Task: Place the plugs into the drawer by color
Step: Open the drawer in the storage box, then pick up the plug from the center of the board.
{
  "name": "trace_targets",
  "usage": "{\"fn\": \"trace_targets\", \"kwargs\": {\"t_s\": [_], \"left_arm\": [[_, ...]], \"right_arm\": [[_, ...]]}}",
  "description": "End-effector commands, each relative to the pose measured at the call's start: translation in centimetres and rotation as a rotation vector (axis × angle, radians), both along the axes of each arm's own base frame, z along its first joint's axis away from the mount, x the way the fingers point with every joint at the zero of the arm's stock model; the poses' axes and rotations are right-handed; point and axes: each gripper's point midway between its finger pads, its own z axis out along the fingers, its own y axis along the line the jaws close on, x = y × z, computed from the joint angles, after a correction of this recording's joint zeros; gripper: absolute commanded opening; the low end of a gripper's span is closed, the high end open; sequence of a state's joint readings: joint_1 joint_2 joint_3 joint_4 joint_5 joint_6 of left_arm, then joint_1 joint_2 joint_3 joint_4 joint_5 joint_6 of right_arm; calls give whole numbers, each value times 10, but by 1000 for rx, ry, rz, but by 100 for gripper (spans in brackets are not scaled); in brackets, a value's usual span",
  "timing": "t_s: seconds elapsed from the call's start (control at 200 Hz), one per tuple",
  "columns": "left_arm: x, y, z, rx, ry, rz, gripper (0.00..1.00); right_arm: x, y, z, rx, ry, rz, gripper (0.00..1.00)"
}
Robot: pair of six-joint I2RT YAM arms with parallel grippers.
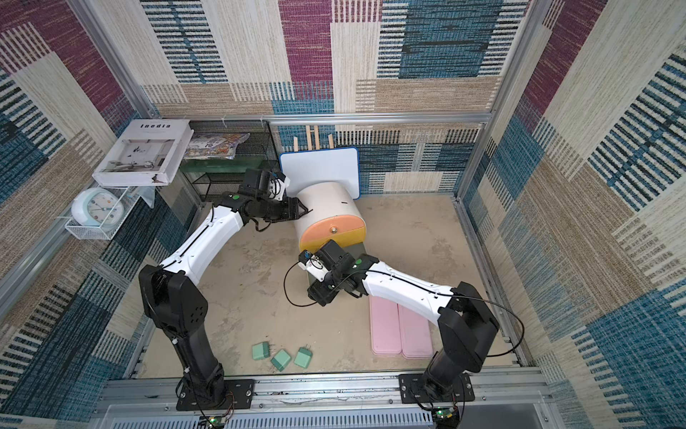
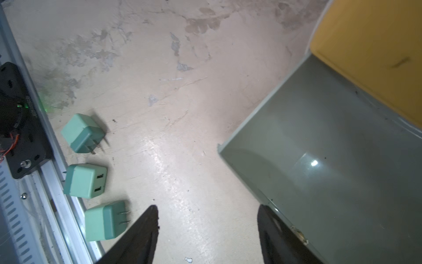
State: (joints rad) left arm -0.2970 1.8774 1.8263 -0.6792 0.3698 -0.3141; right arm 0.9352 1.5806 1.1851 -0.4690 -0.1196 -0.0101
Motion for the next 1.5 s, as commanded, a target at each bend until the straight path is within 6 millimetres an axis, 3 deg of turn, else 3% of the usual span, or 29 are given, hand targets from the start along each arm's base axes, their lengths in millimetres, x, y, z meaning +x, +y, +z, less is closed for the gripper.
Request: {"fn": "trace_targets", "kwargs": {"t_s": [0.0, 0.215, 0.346, 0.596, 0.826, 1.347, 1.497], "left_arm": [[-7, 8, -16, 53, 54, 17, 72], [-8, 7, -19, 48, 65, 14, 73], [-8, 7, -22, 48, 73, 13, 73], [-8, 7, -24, 49, 77, 14, 73], [-8, 7, -25, 49, 79, 13, 73], [-9, 5, -28, 49, 87, 12, 73], [-9, 5, -28, 50, 86, 11, 73]], "right_arm": [[-26, 9, -8, -15, -13, 3, 72], [-102, 35, -41, -82, 5, 89, 69], [-124, 39, -56, -122, 3, 97, 69], [-143, 43, -75, -183, 0, 103, 69], [-156, 44, -81, -209, 10, 102, 68], [-157, 37, -103, -302, -26, 83, 68], [-155, 37, -105, -309, -37, 78, 62]]}}
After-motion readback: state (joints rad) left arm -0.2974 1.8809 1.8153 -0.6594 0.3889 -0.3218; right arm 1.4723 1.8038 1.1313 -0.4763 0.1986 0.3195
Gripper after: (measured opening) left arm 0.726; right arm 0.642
